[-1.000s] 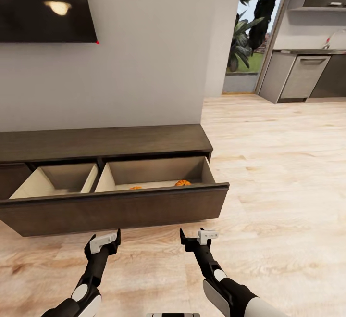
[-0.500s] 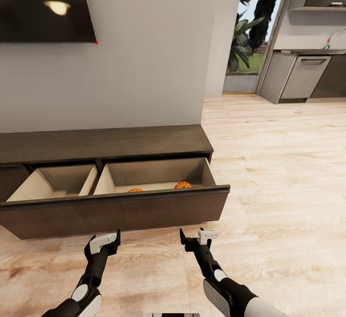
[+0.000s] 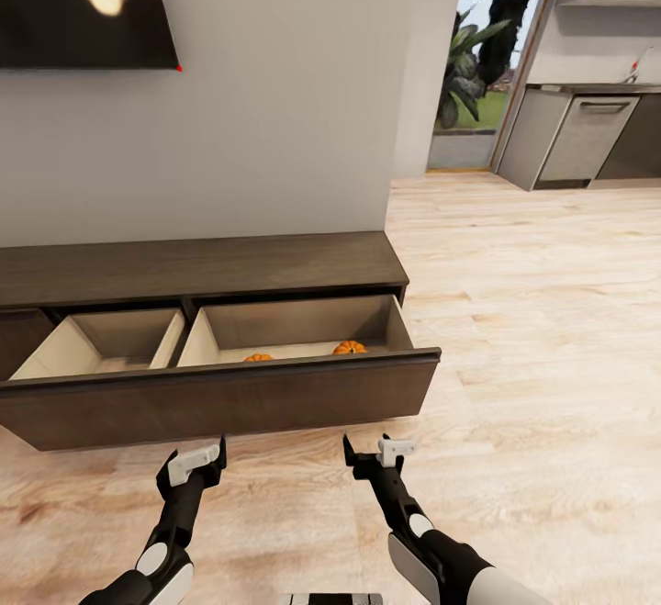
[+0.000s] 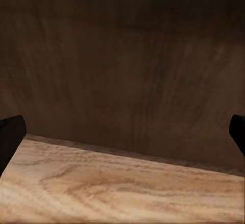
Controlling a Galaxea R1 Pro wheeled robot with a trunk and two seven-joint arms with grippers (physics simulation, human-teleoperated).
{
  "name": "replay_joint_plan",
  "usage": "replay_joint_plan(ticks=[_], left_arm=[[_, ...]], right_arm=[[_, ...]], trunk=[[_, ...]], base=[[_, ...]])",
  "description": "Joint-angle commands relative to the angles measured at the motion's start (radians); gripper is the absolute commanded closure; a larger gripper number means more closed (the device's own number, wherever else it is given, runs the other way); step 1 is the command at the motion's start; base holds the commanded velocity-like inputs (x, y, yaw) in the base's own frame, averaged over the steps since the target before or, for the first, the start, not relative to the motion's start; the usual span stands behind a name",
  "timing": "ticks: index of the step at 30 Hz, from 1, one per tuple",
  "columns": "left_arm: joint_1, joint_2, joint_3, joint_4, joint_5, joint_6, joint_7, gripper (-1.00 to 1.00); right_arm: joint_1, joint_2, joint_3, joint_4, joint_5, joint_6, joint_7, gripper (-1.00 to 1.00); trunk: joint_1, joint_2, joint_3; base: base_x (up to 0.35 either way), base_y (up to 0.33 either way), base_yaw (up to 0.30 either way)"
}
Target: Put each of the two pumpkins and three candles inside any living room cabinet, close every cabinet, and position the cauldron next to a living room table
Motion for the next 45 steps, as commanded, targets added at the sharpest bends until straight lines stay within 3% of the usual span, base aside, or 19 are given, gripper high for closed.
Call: replay_joint_plan(ticks=[1, 17, 20, 45], left_arm=[[-0.001, 0.002, -0.007, -0.001, 0.006, -0.007, 0.006, -1.0], [-0.001, 0.004, -0.01, -0.001, 0.001, -0.008, 0.005, -1.0], [-0.001, 0.005, -0.01, -0.001, 0.001, -0.008, 0.005, -1.0], [-0.001, 0.002, -0.021, -0.001, 0.0, -0.008, -0.007, -1.0]], right_arm=[[-0.001, 0.0, 0.008, -0.001, -0.002, -0.005, -0.009, -1.0], [-0.001, -0.001, 0.01, -0.014, 0.007, -0.094, -0.01, -1.0], [-0.001, -0.001, 0.01, -0.013, 0.007, -0.096, -0.01, -1.0], [-0.001, 0.001, 0.008, -0.006, -0.003, -0.087, -0.012, -1.0]], trunk=[[0.0, 0.0, -0.001], [0.0, -0.001, -0.005], [0.002, -0.001, -0.016], [0.002, -0.001, -0.016]], base=[[0.0, 0.0, 0.0], [0.0, 0.0, 0.0], [0.0, 0.0, 0.0], [0.055, 0.0, 0.0]])
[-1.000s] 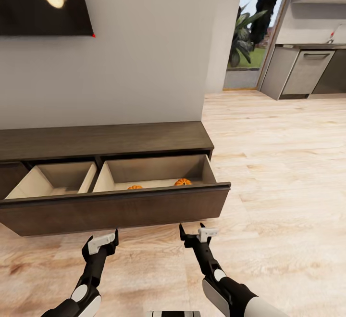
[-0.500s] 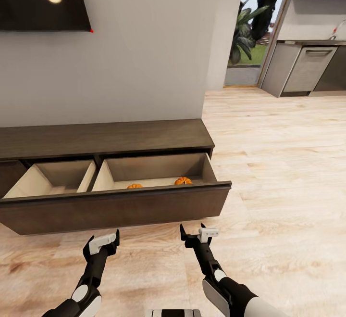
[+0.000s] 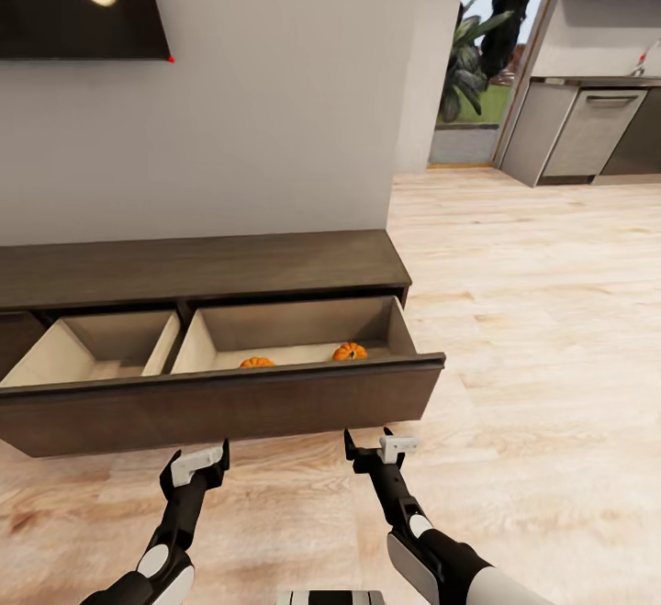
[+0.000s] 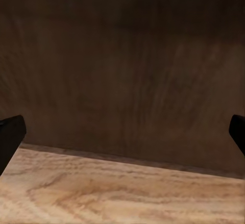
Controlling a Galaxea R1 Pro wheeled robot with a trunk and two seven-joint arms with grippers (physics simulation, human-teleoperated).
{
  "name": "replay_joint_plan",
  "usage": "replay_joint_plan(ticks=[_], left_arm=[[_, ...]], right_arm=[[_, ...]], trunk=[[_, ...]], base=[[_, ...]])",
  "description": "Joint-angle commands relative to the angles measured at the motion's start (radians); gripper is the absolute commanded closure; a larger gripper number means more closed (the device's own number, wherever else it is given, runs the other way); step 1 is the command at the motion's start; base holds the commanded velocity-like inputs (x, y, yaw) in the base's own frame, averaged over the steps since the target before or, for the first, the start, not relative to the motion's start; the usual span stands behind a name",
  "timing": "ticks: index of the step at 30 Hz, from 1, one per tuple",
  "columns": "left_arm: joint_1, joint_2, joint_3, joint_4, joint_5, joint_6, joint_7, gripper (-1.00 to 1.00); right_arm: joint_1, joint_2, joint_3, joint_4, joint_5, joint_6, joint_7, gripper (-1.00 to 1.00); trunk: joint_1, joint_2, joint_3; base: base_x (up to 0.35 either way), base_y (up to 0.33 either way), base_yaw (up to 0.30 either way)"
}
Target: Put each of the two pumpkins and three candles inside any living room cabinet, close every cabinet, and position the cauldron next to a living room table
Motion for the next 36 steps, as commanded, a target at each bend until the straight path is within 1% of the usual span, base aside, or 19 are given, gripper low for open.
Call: replay_joint_plan(ticks=[1, 7, 15, 22, 29, 36], left_arm=[[-0.002, 0.002, -0.007, -0.001, 0.007, -0.006, 0.006, -1.0], [-0.002, 0.004, -0.006, -0.001, 0.008, -0.006, 0.005, -1.0], [-0.002, 0.006, -0.005, -0.001, 0.008, -0.006, 0.005, -1.0], [-0.002, 0.006, -0.004, -0.001, 0.01, -0.006, 0.006, -1.0], [-0.002, 0.007, -0.003, -0.001, 0.009, -0.006, 0.006, -1.0], [-0.002, 0.007, -0.002, -0.001, 0.01, -0.006, 0.006, -1.0]], right_arm=[[-0.001, 0.0, 0.008, 0.001, -0.002, -0.004, -0.01, -1.0], [-0.001, 0.0, 0.008, 0.001, -0.003, -0.004, -0.01, -1.0], [-0.001, 0.0, 0.008, 0.003, -0.004, -0.003, -0.009, -1.0], [-0.001, 0.001, 0.008, 0.003, -0.004, -0.003, -0.009, -1.0], [-0.001, 0.001, 0.008, 0.003, -0.004, -0.003, -0.009, -1.0], [-0.001, 0.001, 0.008, 0.003, -0.004, -0.003, -0.009, -1.0]], trunk=[[0.0, 0.0, -0.001], [0.0, 0.0, -0.001], [0.0, 0.0, -0.001], [0.0, 0.0, -0.001], [0.0, 0.0, -0.001], [0.0, 0.0, -0.001]], base=[[0.095, 0.0, 0.0], [0.196, 0.0, 0.0], [0.049, 0.0, 0.0], [0.175, 0.0, 0.0], [0.026, 0.0, 0.0], [0.181, 0.0, 0.0]])
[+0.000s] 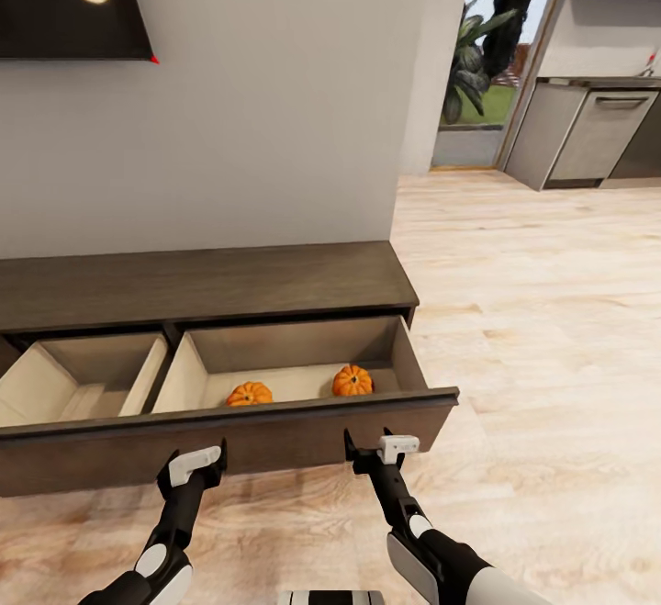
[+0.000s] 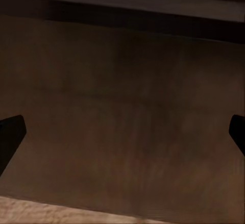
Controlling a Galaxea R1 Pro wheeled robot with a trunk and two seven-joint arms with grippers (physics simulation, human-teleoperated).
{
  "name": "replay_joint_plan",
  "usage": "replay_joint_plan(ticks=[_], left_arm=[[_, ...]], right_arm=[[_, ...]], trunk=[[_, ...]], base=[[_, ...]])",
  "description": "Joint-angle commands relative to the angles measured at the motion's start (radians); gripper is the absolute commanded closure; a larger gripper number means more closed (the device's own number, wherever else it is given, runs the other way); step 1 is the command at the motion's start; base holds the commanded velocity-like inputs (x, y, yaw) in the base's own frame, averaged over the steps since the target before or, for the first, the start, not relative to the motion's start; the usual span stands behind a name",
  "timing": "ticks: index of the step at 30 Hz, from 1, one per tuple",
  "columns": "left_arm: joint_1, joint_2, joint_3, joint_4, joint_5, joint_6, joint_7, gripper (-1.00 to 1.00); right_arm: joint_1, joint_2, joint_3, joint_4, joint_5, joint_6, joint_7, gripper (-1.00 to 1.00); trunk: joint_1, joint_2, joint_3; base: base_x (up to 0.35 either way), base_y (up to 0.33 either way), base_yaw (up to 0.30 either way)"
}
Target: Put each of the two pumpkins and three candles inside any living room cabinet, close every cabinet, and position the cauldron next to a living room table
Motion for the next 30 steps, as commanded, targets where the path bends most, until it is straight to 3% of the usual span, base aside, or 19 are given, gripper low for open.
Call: replay_joint_plan(ticks=[1, 22, 30], left_arm=[[-0.002, 0.002, -0.007, -0.001, 0.008, -0.006, 0.006, -1.0], [-0.002, 0.002, -0.006, -0.001, 0.006, -0.006, 0.006, -1.0], [-0.002, 0.003, -0.005, -0.001, 0.006, -0.006, 0.006, -1.0]], right_arm=[[-0.001, 0.0, 0.008, 0.0, -0.002, -0.004, -0.01, -1.0], [-0.001, 0.0, 0.008, 0.002, -0.002, -0.004, -0.01, -1.0], [-0.001, 0.0, 0.008, 0.002, -0.002, -0.004, -0.01, -1.0]], trunk=[[0.0, 0.0, -0.001], [0.0, 0.0, -0.001], [0.0, 0.0, -0.001]], base=[[0.056, 0.0, 0.0], [0.074, 0.0, 0.0], [0.296, 0.0, 0.0]])
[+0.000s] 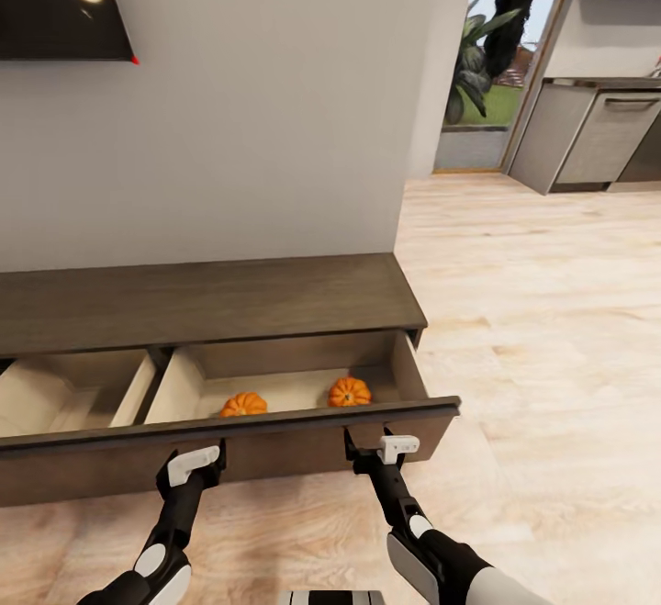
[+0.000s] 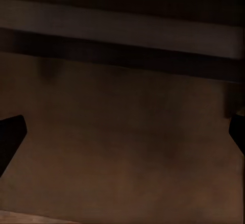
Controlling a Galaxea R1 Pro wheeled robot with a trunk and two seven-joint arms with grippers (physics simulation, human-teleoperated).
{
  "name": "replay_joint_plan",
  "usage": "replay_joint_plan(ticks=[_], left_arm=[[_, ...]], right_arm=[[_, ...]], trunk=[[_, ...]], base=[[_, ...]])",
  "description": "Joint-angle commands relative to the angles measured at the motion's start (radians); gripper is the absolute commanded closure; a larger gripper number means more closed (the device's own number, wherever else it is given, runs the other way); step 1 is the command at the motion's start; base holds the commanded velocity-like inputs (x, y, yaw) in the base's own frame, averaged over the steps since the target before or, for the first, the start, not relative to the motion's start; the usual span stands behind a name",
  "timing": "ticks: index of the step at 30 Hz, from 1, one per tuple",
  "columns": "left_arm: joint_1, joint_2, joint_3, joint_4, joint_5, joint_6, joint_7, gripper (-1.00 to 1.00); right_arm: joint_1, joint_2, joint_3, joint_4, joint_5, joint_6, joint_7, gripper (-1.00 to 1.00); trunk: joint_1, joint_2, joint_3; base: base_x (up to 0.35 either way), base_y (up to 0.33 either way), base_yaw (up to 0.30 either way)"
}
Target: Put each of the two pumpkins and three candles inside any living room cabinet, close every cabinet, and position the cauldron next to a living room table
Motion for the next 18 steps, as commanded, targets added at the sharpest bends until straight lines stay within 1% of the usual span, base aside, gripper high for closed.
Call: replay_joint_plan(ticks=[1, 18], left_arm=[[-0.002, 0.002, -0.008, -0.001, 0.003, -0.005, 0.003, -1.0], [-0.002, 0.002, -0.008, -0.001, 0.002, -0.005, 0.003, -1.0]], right_arm=[[-0.001, 0.0, 0.008, 0.0, -0.002, -0.004, -0.01, -1.0], [-0.001, 0.0, 0.008, 0.0, -0.002, -0.004, -0.01, -1.0]], trunk=[[0.0, 0.0, -0.001], [0.0, 0.0, -0.001]], base=[[0.333, 0.0, 0.0], [0.327, 0.0, 0.0]])
